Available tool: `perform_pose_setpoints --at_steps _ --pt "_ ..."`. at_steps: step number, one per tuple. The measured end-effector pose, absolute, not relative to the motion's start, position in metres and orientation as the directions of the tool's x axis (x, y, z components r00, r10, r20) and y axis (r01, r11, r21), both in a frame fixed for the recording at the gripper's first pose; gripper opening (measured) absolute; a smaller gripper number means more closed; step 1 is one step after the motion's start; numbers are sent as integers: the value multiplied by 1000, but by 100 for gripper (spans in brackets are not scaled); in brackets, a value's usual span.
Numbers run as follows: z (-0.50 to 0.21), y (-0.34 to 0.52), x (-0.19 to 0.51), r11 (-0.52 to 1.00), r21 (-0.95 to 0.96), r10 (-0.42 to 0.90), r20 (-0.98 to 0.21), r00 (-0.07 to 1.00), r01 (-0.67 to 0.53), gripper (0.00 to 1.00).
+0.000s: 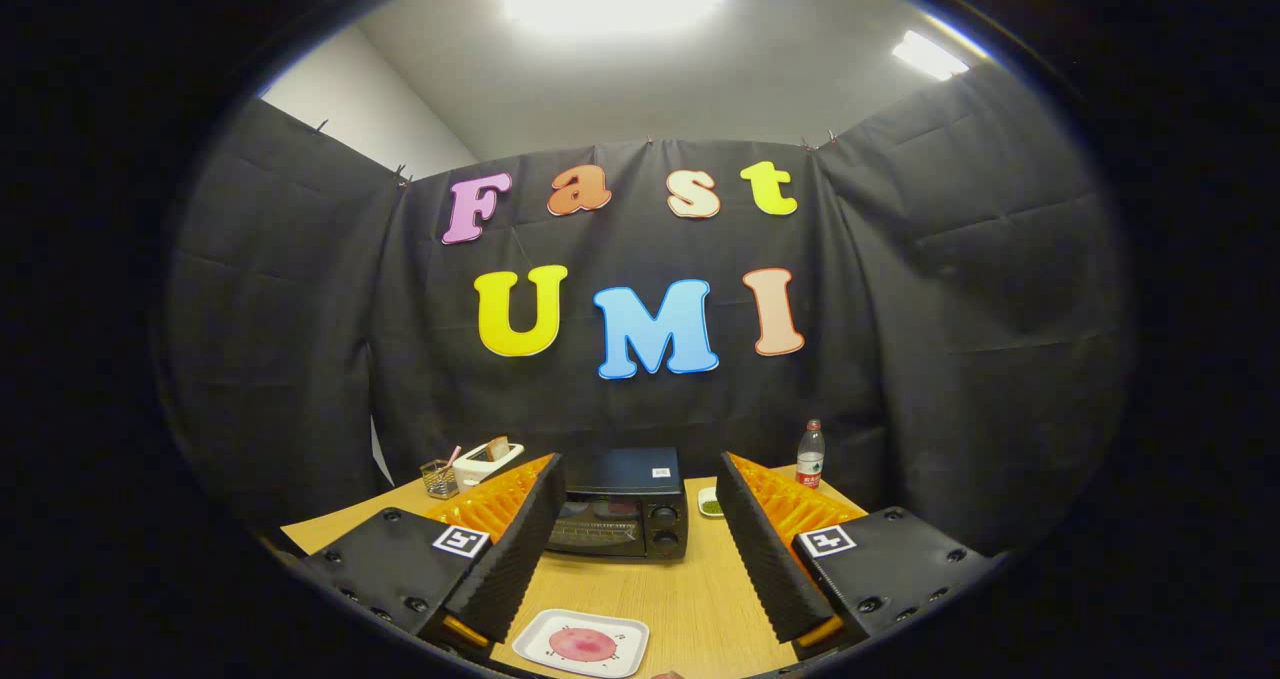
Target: Open the toaster oven, put the food inside, and close the toaster oven door.
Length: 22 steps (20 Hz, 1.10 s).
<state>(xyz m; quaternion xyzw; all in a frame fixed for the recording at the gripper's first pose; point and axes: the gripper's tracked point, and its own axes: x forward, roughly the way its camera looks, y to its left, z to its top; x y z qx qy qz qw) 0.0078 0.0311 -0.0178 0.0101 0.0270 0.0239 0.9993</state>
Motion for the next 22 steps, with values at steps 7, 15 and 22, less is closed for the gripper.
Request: perform_pose_setpoints --at_steps 7,15,22 --pt "-35 73 46 995 9 104 -85 991 -104 97" --pt "-69 130 114 984 3 179 -129 975 -180 97" --pt "-126 162 174 980 -1 192 -214 958 -197 96"
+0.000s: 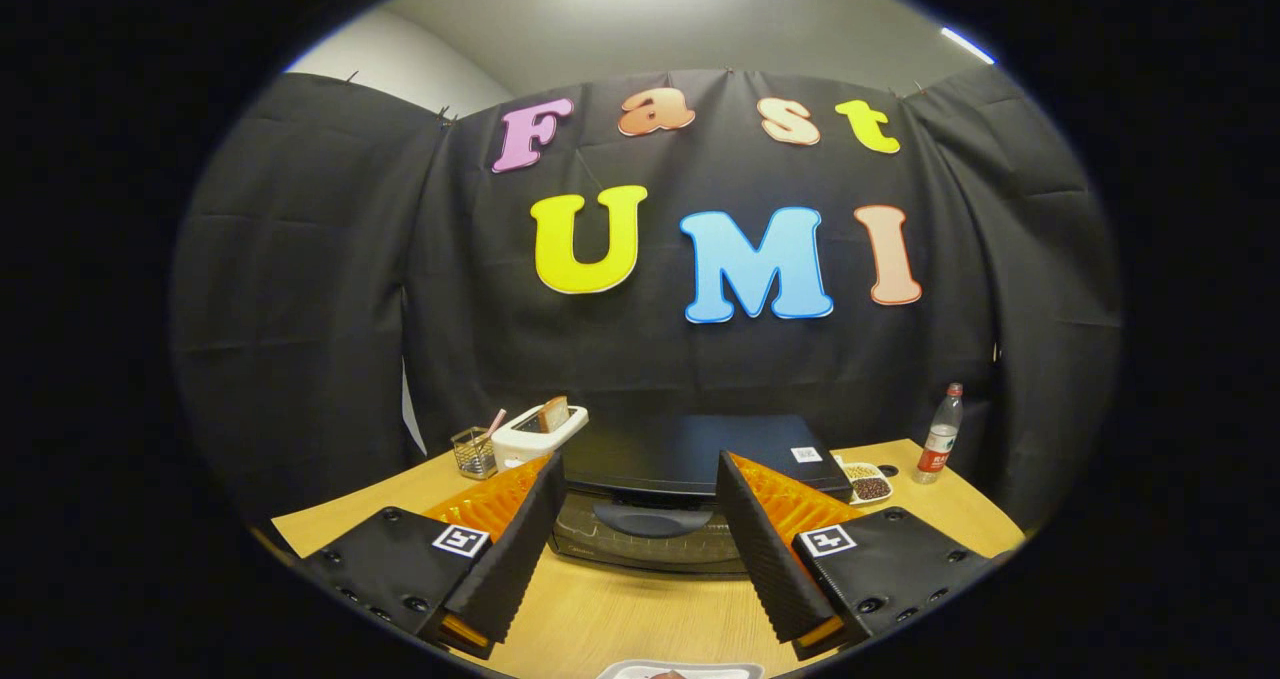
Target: Open the toaster oven, put the food inside, and close the toaster oven door.
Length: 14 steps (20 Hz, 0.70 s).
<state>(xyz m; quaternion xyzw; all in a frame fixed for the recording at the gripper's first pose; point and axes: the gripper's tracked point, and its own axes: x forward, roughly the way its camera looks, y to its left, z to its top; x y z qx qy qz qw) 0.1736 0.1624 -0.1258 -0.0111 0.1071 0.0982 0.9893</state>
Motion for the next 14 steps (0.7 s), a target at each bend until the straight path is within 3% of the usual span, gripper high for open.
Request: perform_pose_setpoints --at_steps 14 --pt "-207 165 246 996 15 89 -353 931 -90 97"
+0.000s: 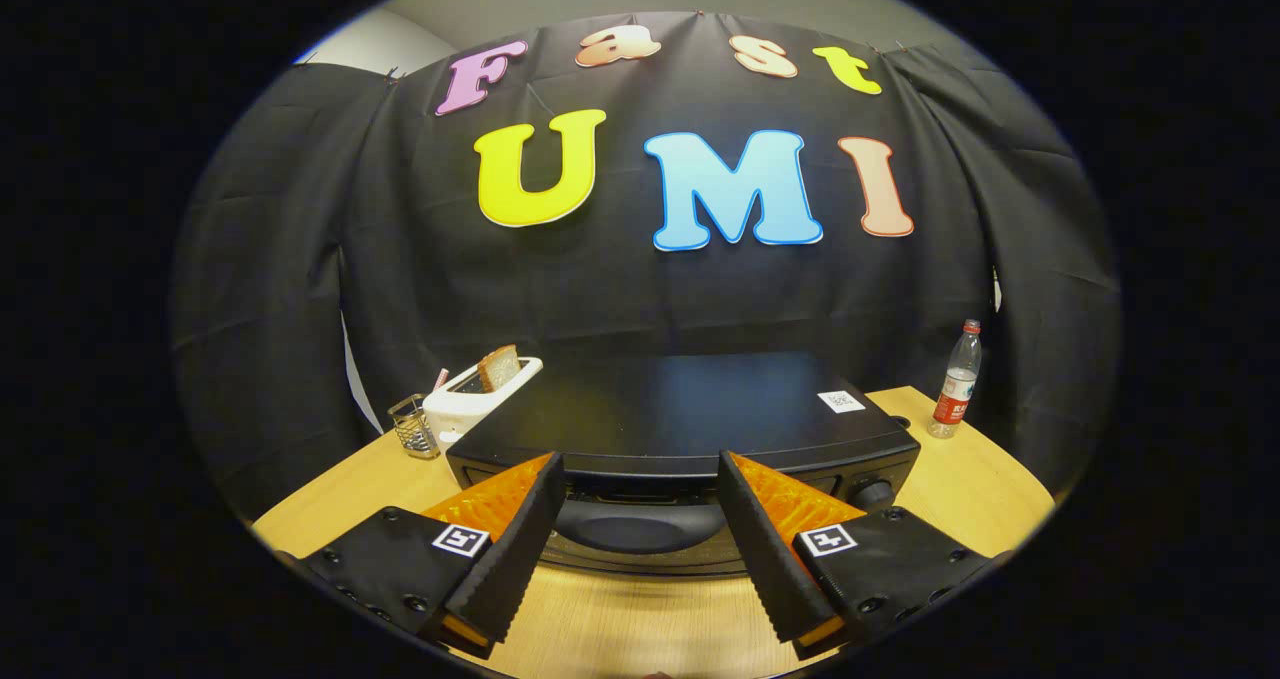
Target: Open the toaster oven, put the food inside, and close the toaster oven door.
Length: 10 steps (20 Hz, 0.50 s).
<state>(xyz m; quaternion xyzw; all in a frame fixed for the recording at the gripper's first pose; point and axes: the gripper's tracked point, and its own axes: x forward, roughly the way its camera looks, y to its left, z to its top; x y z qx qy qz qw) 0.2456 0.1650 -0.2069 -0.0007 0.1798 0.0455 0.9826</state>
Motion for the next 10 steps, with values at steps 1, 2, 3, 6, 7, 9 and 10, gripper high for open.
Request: perform_pose_setpoints --at_steps 1,2,3,6,7,9,10 --pt "-211 165 247 996 11 83 -363 928 -85 97" --pt "-216 165 249 997 7 75 -370 926 -77 97" --pt "-220 164 251 998 5 65 -380 923 -68 97" --pt "-224 164 256 999 -9 36 -381 924 -43 97" --pt "-223 164 257 999 -19 29 -372 928 -39 97" --pt "-223 165 256 999 -37 20 -362 932 -36 97" --pt "-226 165 253 998 -42 20 -362 932 -37 97"
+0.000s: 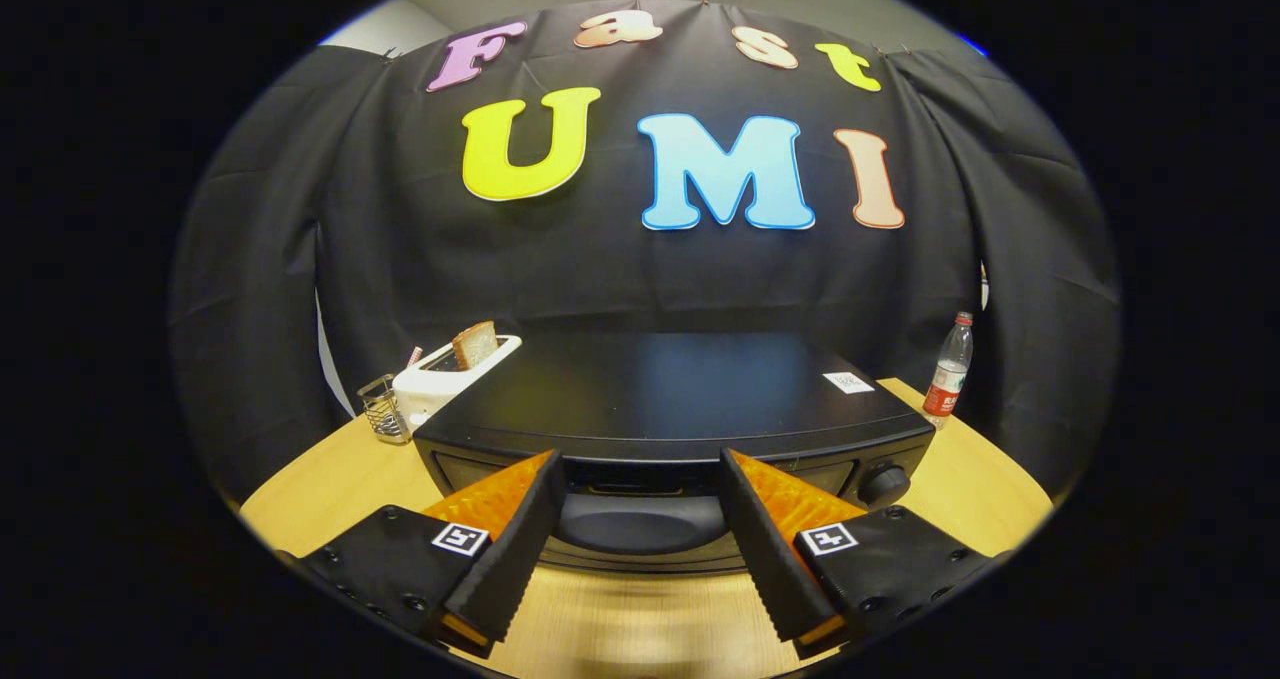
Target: Open the toaster oven, put the food inside, and close the toaster oven door.
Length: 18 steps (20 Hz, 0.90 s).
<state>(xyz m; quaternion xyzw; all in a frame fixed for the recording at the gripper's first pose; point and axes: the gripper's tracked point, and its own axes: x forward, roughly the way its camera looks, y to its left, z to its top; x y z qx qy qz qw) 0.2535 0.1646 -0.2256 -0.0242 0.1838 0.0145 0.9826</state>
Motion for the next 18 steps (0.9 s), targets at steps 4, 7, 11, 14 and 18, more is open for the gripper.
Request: perform_pose_setpoints --at_steps 4,7,11,14,18 --pt "-228 164 236 998 -44 32 -366 930 -52 98" --pt "-232 165 222 997 -50 36 -381 924 -59 98" --pt "-242 164 198 996 -48 48 -413 910 -74 97" --pt "-250 164 182 995 -54 51 -440 896 -83 98" --pt "-263 163 164 994 -72 41 -475 879 -85 97"
